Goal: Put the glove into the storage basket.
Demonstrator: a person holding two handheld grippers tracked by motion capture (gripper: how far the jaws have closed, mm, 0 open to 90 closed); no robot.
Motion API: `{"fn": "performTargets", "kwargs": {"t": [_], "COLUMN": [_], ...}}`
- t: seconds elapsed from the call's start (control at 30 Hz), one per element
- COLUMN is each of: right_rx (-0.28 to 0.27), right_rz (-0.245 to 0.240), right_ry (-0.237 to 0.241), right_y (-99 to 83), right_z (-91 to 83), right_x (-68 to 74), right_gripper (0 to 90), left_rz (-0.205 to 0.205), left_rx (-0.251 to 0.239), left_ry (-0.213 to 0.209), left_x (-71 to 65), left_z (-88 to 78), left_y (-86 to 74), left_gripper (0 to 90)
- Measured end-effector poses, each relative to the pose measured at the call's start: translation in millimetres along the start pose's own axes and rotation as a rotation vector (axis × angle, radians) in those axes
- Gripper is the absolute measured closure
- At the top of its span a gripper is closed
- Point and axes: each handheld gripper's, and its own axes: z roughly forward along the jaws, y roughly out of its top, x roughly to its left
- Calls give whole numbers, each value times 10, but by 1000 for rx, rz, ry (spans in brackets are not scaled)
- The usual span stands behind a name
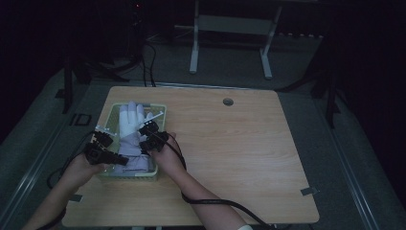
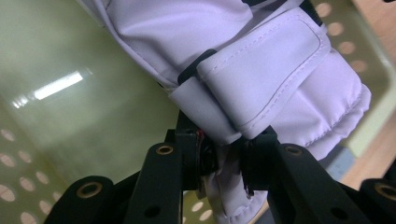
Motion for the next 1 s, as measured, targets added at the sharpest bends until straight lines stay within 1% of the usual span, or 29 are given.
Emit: {"fn": "performTargets", "kwargs": {"t": [0.03, 0.13, 0.17, 0.2, 0.23, 0.3, 0.33, 0.4, 0.5, 0.53, 0.57, 0.6, 0.67, 0.73, 0.8, 0.83, 0.87, 0.9, 0.93, 0.97, 1.0], "right_rx": [14, 53, 53, 61, 62, 68, 64, 64, 63, 62, 53, 44, 32, 13, 2, -10, -23, -38, -49, -60, -57], "right_rz": [6, 7, 7, -3, -5, -2, -1, -19, -30, -24, -32, -39, -38, -51, -53, -57, -57, -59, -61, -75, -92], "right_ry": [-5, -20, -20, -32, -33, -25, -27, -37, -47, -46, -48, -53, -41, -21, -15, 0, 3, 2, 8, 18, 20], "right_y": [11, 20, 20, 22, 24, 32, 34, 31, 30, 31, 31, 36, 48, 55, 60, 62, 65, 68, 74, 76, 75], "right_z": [22, 96, 96, 113, 115, 119, 118, 113, 105, 101, 92, 71, 43, 6, -30, -50, -73, -99, -122, -140, -157], "right_x": [3, 22, 22, 41, 43, 35, 31, 35, 31, 22, 16, 17, 11, 1, -12, -20, -24, -26, -30, -35, -32], "right_gripper": [760, 755, 755, 746, 735, 685, 650, 610, 562, 550, 532, 517, 487, 467, 406, 390, 364, 343, 309, 254, 209], "left_rz": [-10, -26, -26, -41, -37, -41, -38, -34, -35, -35, -32, -32, -41, -53, -51, -52, -49, -40, -31, -25, -25], "left_rx": [9, 47, 47, 63, 70, 73, 70, 60, 30, 22, 9, 9, -21, -57, -93, -117, -137, -147, -162, -184, -202], "left_ry": [11, 24, 24, 21, 26, 23, 30, 44, 55, 60, 69, 69, 74, 75, 75, 69, 66, 66, 52, 52, 52], "left_x": [1, 9, 9, 20, 18, 25, 25, 18, 3, 0, -6, -6, -14, -11, -12, -24, -42, -64, -87, -113, -133], "left_z": [23, 74, 74, 99, 111, 125, 129, 134, 132, 131, 128, 128, 113, 74, 27, 8, -6, -17, -28, -42, -55], "left_y": [5, 14, 14, 17, 16, 11, 10, 3, -8, -11, -13, -13, -25, -43, -65, -74, -80, -82, -86, -86, -83], "left_gripper": [728, 727, 723, 719, 710, 657, 622, 572, 510, 495, 477, 469, 456, 436, 429, 403, 397, 397, 374, 325, 324]}}
